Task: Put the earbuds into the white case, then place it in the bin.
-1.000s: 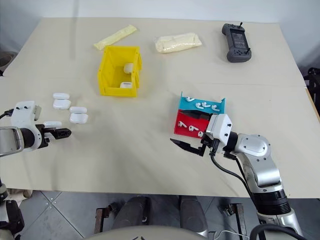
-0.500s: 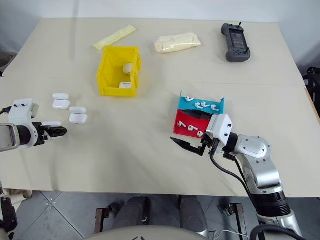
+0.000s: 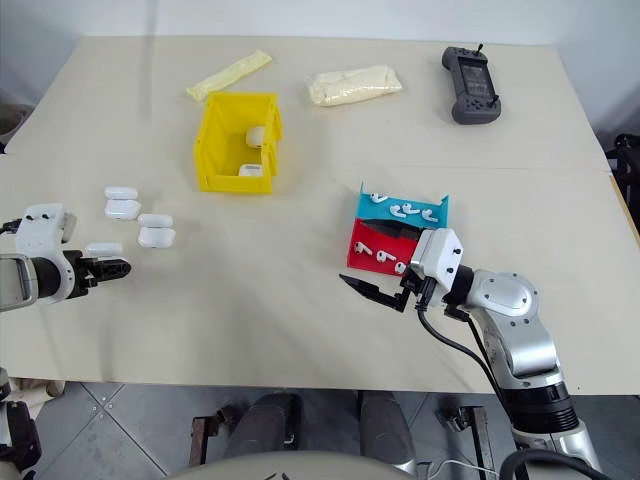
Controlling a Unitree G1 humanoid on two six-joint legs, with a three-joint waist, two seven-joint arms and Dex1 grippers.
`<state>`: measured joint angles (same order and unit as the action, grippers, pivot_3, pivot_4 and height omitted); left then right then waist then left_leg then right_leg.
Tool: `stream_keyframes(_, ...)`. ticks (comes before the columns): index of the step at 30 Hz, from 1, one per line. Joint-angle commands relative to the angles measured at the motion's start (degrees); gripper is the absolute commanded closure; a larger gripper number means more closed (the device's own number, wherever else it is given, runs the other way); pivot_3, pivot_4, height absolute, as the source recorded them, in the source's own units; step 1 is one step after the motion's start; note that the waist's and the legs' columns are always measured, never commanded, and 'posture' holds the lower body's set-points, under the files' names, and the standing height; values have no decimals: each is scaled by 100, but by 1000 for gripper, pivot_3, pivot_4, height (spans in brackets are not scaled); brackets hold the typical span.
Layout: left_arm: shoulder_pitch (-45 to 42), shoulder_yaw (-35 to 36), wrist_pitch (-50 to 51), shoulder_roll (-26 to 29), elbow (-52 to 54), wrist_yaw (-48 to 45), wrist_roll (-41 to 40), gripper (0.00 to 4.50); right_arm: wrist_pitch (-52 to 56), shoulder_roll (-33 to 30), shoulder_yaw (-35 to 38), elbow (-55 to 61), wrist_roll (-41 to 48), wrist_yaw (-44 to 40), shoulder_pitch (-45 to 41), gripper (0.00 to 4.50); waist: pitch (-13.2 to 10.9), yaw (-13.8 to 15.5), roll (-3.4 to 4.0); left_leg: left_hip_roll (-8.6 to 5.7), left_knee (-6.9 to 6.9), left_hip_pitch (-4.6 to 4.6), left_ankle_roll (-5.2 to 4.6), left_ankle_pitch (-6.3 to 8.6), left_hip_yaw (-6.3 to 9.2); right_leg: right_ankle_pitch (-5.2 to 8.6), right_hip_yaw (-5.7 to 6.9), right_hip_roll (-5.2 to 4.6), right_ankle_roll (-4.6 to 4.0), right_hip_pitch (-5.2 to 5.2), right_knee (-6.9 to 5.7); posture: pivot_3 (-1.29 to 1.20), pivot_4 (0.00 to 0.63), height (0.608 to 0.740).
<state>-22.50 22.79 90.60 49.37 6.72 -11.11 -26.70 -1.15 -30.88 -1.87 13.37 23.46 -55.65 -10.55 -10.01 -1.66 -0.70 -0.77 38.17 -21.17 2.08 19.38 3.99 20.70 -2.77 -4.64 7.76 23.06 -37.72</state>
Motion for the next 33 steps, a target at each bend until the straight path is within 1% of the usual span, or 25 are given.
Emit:
stream_keyframes(1,184,34,-76,-53,55,-31,196,1685,-67,21,50,131,60,-20,-18,0,1,1,2,0,-1,0,0,0,0,0,-2,0,0,1,0,0,150,740)
stream_keyframes(6,357,161,-444,-90,177,-141,237,1685,-91,22,46,123,44,-25,30,0,2,8,3,-1,0,0,0,0,0,0,-4,-1,0,3,-1,0,150,740)
stream_keyframes(9,737,885,-807,-307,691,-535,-64,1685,-113,-3,61,88,51,-72,72,0,1,-3,2,1,-1,-1,0,0,-3,0,-8,0,0,7,-1,0,150,740)
stream_keyframes(11,1330,1466,-1226,-409,1221,-977,-281,1685,-122,-26,80,50,65,-123,81,0,1,-13,1,1,-2,-9,0,0,-5,0,-12,1,0,17,-1,0,150,740)
stream_keyframes(13,1940,2314,-1748,-783,1733,-1564,-728,1685,-106,-42,94,-16,86,-177,32,0,1,-28,-1,1,-2,-15,1,2,-5,-1,-16,2,-1,27,-4,0,150,740)
stream_keyframes(14,2229,2599,-2170,-966,1905,-1881,-881,1685,-95,-40,87,-43,84,-195,3,0,1,-17,-1,1,-2,-15,2,2,-7,-1,-22,2,-1,30,-1,0,150,740)
stream_keyframes(15,2549,2750,-2596,-1143,2120,-2230,-1018,1685,-77,-47,76,-83,81,-225,-49,0,1,-10,-2,1,-2,-15,1,3,-6,-1,-22,0,-1,30,0,0,150,740)
stream_keyframes(17,2900,2715,-3384,-1428,2366,-2737,-1187,1685,-17,-80,93,-132,109,-274,-145,0,1,9,-1,2,1,-13,2,3,-7,-1,-20,-1,-2,27,11,0,150,740)
stream_keyframes(20,2712,2198,-4276,-1796,2632,-2997,-1363,1685,83,-192,190,-130,148,-326,-197,0,1,122,0,1,4,-4,1,0,5,-1,-12,-4,-2,6,18,0,150,740)
stream_keyframes(21,2578,1928,-4500,-1895,2627,-3013,-1336,1685,139,-242,239,-119,152,-316,-191,0,1,169,0,1,5,1,1,0,8,-2,-9,-3,-2,-7,23,0,150,740)
stream_keyframes(22,2453,1612,-4970,-2008,2619,-3196,-1224,1685,185,-315,287,-89,157,-318,-168,0,1,196,0,0,9,6,0,1,19,-3,-5,-4,-2,-24,32,0,150,740)
stream_keyframes(23,2175,1027,-5389,-2081,2365,-3503,-1039,1685,312,-426,384,22,197,-276,-56,0,2,212,-1,-4,11,8,-4,3,28,-5,-3,-5,-3,-35,38,0,150,740)
stream_keyframes(24,1897,589,-5795,-2180,2103,-3763,-910,1685,371,-532,465,124,229,-282,53,0,2,255,1,-6,13,6,-9,6,28,-5,3,-5,-2,-36,40,0,150,740)
stream_keyframes(27,896,-327,-6422,-2704,1228,-4192,-940,1685,548,-816,790,437,314,-242,455,0,2,292,3,-26,12,2,-21,10,25,-8,22,2,1,-37,48,0,150,740)
stream_keyframes(30,161,-1435,-7409,-3092,324,-4922,-431,1685,541,-1131,1238,609,248,-262,937,0,3,296,3,-31,15,-4,-32,15,21,-13,24,8,12,-39,63,0,150,740)
stream_keyframes(31,-46,-1715,-7712,-3238,16,-5108,-294,1685,532,-1232,1425,628,238,-270,1095,0,3,281,2,-38,16,-3,-36,18,14,-15,22,6,15,-41,64,0,150,740)
stream_keyframes(33,-338,-2004,-8218,-3567,-538,-5552,-327,1685,568,-1390,1795,647,252,-237,1396,0,3,276,2,-44,20,-4,-44,19,-1,-20,21,7,25,-45,64,0,150,740)
